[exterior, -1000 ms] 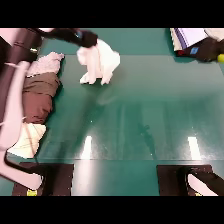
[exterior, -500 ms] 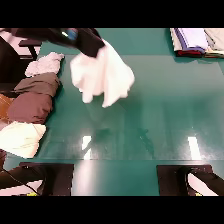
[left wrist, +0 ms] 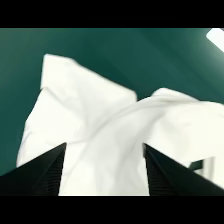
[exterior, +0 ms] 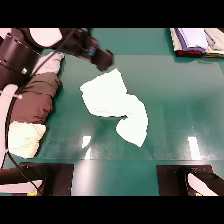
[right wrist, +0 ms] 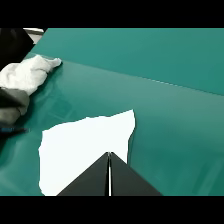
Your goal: Fold the shirts.
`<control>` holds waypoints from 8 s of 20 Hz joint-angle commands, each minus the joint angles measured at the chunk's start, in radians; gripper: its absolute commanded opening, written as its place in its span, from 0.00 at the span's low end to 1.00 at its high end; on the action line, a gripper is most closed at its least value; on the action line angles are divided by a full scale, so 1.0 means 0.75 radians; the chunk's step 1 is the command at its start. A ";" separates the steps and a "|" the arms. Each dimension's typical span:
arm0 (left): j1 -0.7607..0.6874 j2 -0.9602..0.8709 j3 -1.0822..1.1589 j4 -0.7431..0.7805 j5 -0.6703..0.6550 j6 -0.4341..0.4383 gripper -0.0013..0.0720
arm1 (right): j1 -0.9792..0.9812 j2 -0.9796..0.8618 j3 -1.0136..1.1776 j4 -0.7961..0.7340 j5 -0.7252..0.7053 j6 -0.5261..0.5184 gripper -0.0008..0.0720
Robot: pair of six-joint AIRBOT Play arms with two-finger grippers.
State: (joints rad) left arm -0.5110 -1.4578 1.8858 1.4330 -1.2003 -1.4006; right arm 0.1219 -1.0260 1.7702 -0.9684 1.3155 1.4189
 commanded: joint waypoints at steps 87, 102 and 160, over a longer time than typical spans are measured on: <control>0.531 0.408 -0.776 -0.158 0.472 0.090 0.51 | -0.159 -0.372 -0.433 -0.270 0.084 0.071 0.53; 0.822 0.408 -1.531 -0.392 0.021 0.142 0.52 | -0.325 0.024 -1.085 -0.164 0.196 -0.058 0.54; 0.752 0.459 -0.327 -0.616 -0.178 0.025 0.05 | -0.155 -0.296 0.087 -0.597 0.460 0.093 0.03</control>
State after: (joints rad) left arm 0.0864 -0.9974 1.7714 0.9745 -1.2591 -1.4086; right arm -0.0952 -1.1305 1.9167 -1.2556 1.6382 1.4796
